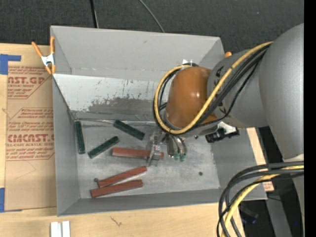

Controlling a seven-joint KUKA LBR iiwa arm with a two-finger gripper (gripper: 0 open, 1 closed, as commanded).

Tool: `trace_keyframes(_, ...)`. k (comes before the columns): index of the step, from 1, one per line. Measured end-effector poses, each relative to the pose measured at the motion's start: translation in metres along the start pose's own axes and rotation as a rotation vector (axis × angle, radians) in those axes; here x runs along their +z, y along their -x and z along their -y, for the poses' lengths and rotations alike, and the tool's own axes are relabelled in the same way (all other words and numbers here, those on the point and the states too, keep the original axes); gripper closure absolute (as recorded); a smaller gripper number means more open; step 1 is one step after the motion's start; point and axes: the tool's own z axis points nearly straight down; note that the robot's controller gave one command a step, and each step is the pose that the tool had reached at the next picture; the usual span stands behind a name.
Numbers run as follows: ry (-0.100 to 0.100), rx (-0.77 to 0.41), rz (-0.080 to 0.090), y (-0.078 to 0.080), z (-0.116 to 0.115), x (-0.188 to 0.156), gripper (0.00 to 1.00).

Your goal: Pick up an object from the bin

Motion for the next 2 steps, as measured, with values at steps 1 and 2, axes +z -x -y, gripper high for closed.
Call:
trace_keyframes(1, 0.004, -0.043, 0.01, 0.025, 0.019, -0.039, 1.0)
trace_keyframes(2, 0.003, -0.005, 0.01, -0.018, -0.015, -0.119, 1.0)
